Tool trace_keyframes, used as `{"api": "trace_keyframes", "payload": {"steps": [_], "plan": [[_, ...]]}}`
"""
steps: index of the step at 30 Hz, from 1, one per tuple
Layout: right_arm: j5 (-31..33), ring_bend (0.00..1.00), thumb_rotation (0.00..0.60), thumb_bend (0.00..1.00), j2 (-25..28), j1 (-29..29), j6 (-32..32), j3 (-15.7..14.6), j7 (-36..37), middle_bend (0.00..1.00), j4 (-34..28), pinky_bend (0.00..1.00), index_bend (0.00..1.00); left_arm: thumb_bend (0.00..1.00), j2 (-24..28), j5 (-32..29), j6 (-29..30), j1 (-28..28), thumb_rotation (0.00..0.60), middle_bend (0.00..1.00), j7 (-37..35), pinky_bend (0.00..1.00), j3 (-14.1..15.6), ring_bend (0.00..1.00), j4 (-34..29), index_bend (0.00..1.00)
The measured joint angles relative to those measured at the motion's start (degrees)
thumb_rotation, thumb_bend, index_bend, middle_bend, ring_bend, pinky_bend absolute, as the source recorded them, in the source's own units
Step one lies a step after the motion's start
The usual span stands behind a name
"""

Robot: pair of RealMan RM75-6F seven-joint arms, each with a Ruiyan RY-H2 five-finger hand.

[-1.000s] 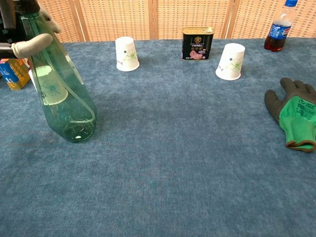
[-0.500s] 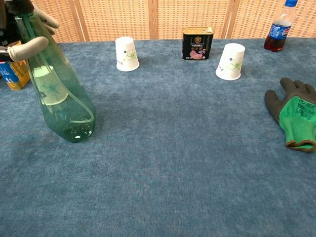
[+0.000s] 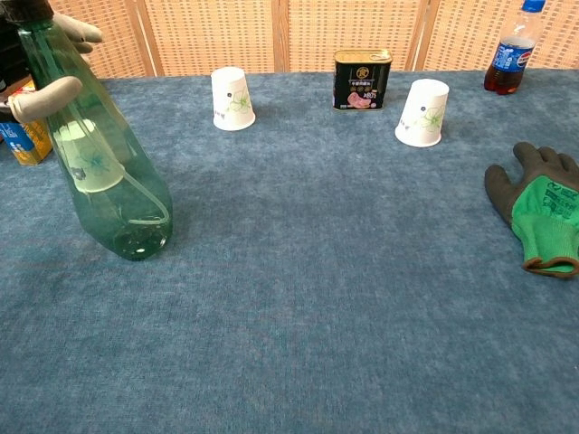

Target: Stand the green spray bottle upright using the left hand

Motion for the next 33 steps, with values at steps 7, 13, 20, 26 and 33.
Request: {"api": "trace_keyframes", "payload": {"steps": [7,13,20,26,33], "plan": [[0.0,0.12,0.6,0.19,0.0,0.1,-0.2,0.0,0.1,0.3,-0.1,0.16,0.23,0.33,-0.1,0.1,0.4,0.4,0.6,0.27,0.3,0.18,-0.1,0.2,0.2,0.34],[-0.1,0.12,0.6,0.19,0.0,0.2,-0.2,0.0,0.1,0.3,-0.1,0.16,0.23,0.31,0.1,-0.1,0.2,0.3,0.57,0.19,0.6,0.14,-0.5,0.13,0.0,0.28],[-0.2,0.12,0.6,0.19,0.0,0.2,-0.2,0.0,0.5,0.3,-0.1,0.16,0.23,0.29,0.2,-0.1,0.1,0.6,0.505,0.12,1.0,0.11,-0.4,0.07,-0.3,0.21],[-0.3,0.12,0.6,0.19,0.0,0.2,-0.2,-0.1,0.7,0.3,-0.1,0.16,0.23,0.27,0.3,0.0,0.0,0.8,0.439,0.05,1.2,0.11,-0.2,0.02,-0.6,0.13],[-0.4,0.12,0.6,0.2,0.1,0.2,-0.2,-0.1,1.0,0.3,0.0,0.16,0.23,0.23,0.5,-0.1,-0.2,1.0,0.331,0.0,1.4,0.09,-0.2,0.0,-1.1,0.05]]}}
